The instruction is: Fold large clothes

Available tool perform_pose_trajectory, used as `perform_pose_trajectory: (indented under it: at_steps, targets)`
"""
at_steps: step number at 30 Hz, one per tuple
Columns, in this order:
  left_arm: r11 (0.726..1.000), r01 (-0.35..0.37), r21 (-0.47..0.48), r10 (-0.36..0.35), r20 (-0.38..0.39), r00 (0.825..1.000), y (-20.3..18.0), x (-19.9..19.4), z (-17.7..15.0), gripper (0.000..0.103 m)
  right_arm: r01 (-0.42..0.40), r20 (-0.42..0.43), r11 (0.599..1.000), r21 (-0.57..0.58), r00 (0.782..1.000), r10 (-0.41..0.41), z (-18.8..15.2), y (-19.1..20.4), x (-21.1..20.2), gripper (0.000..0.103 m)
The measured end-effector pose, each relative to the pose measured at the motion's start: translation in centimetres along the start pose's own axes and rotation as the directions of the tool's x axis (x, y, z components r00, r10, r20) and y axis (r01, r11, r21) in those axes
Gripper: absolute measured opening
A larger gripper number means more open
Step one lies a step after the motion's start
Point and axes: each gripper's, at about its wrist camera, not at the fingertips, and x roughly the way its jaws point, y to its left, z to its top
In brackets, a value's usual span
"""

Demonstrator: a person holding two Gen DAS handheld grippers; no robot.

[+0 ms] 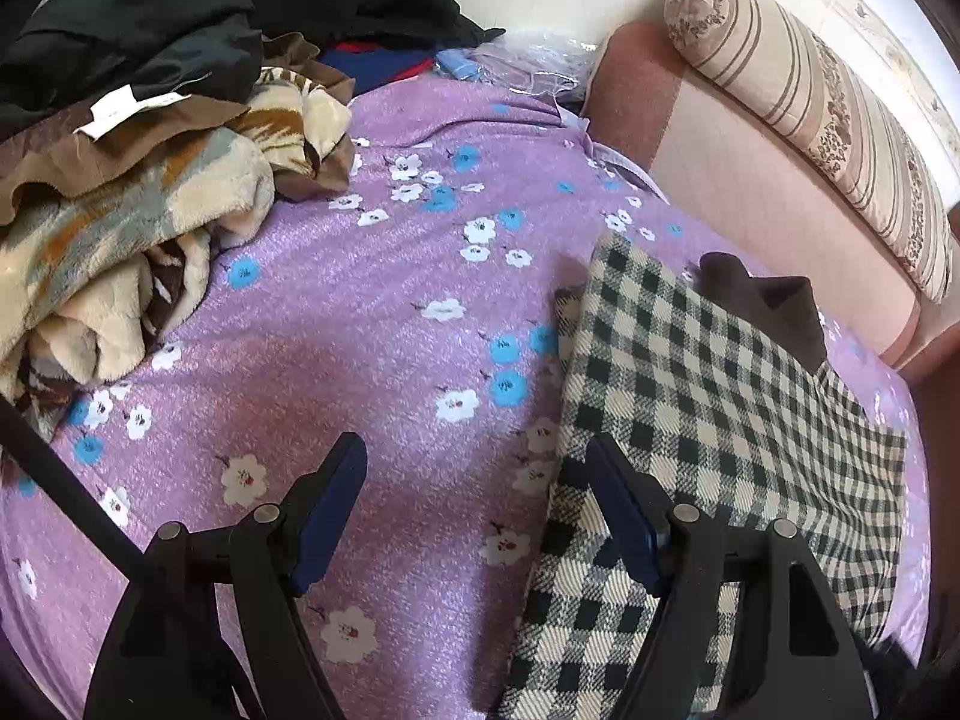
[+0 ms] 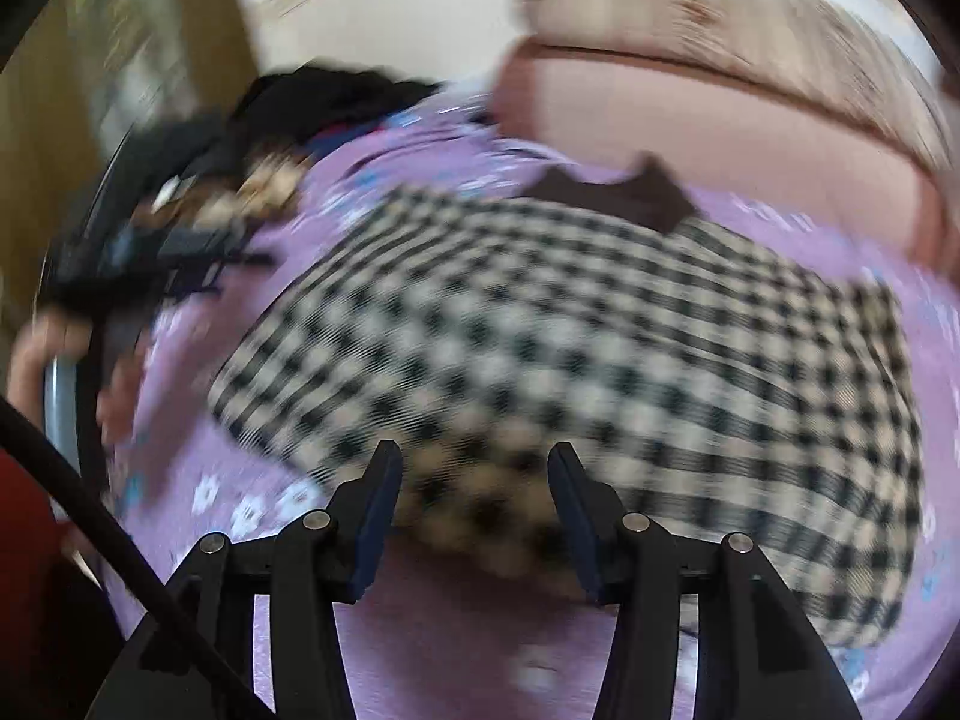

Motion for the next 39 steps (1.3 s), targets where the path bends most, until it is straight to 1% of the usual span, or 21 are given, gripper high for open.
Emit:
perform_pose_trajectory:
  at_steps: [1,3,6,8,12,17,20,24,29,34,39]
  targets:
    - [1.000,0.001,0.002,-0.001,0.002,1.000,0.0,0.2,0.2,0.074,0.010,-0.005,0.999,-0.053,1.000,-0.010,-0.2,1.4,0.6,0.055]
    - [1.000,0.003,0.017,-0.003,0.001,1.000,-0.2,0.8,0.5,0.074,0.016,-0.017,0.993,-0.118,1.000,-0.018,-0.5,3.5,1.8,0.056]
    - [0.999,0.017,0.039,-0.016,-0.019,1.000,-0.3,2.2,0.9,0.074,0.010,-0.036,0.985,-0.174,0.999,-0.016,-0.7,5.7,3.2,0.056]
    - [0.998,0.035,0.044,-0.034,-0.025,0.999,-0.3,3.0,1.2,0.074,0.024,-0.035,0.976,-0.215,0.999,-0.033,-0.9,7.0,4.1,0.058]
    - [0.996,0.079,0.050,-0.077,-0.047,0.996,-0.5,4.7,1.8,0.074,0.052,-0.025,0.961,-0.272,0.998,-0.061,-1.1,8.6,5.1,0.060]
    - [0.990,0.134,0.046,-0.131,-0.062,0.989,-1.1,6.0,2.6,0.074,0.104,-0.006,0.931,-0.350,0.993,-0.114,-0.7,10.6,6.5,0.060]
    - [0.988,0.148,0.054,-0.144,-0.068,0.987,-1.6,6.5,2.9,0.074,0.133,0.007,0.912,-0.388,0.990,-0.141,-0.3,11.4,7.2,0.060]
    - [0.988,0.134,0.080,-0.130,-0.063,0.990,-1.8,7.2,3.4,0.074,0.155,0.022,0.897,-0.415,0.987,-0.161,0.1,12.2,7.9,0.060]
    - [0.986,0.145,0.087,-0.140,-0.062,0.988,-1.6,7.9,4.3,0.074,0.162,0.026,0.893,-0.421,0.986,-0.167,0.5,12.6,8.4,0.060]
    - [0.984,0.136,0.113,-0.131,-0.055,0.990,-1.9,8.6,4.9,0.075,0.165,0.026,0.890,-0.424,0.985,-0.170,0.8,12.7,8.8,0.060]
    - [0.979,0.142,0.143,-0.136,-0.056,0.989,-2.1,9.2,5.3,0.079,0.176,0.031,0.886,-0.430,0.983,-0.180,1.3,12.8,9.4,0.060]
